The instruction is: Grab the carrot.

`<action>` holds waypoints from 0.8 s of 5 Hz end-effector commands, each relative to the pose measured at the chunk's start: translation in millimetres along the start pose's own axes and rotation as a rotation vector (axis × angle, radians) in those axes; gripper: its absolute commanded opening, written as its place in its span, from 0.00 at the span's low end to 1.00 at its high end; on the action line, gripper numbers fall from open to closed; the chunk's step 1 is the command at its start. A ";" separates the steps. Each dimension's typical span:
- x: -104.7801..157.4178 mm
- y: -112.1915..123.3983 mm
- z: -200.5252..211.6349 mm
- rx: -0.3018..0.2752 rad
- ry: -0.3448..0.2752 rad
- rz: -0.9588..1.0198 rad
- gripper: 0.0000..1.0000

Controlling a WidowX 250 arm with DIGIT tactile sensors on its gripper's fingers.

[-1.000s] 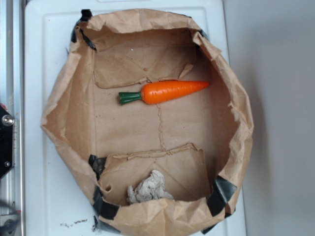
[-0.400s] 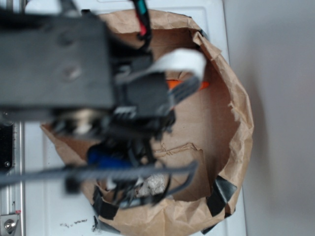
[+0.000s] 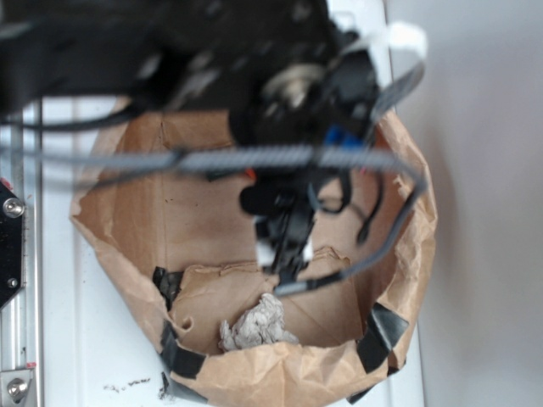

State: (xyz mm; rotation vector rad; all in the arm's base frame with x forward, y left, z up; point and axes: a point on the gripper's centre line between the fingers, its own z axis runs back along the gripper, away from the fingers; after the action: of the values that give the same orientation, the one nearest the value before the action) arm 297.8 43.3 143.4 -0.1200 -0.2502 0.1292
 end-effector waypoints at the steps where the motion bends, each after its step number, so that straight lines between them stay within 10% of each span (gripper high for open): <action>1: 13.3 1.3 17.8 0.008 -0.062 -0.001 1.00; 4: -0.5 1.0 -15.4 0.075 -0.087 -0.047 1.00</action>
State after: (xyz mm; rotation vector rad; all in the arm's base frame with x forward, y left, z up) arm 293.9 42.2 112.3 -0.0458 -0.2828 0.0971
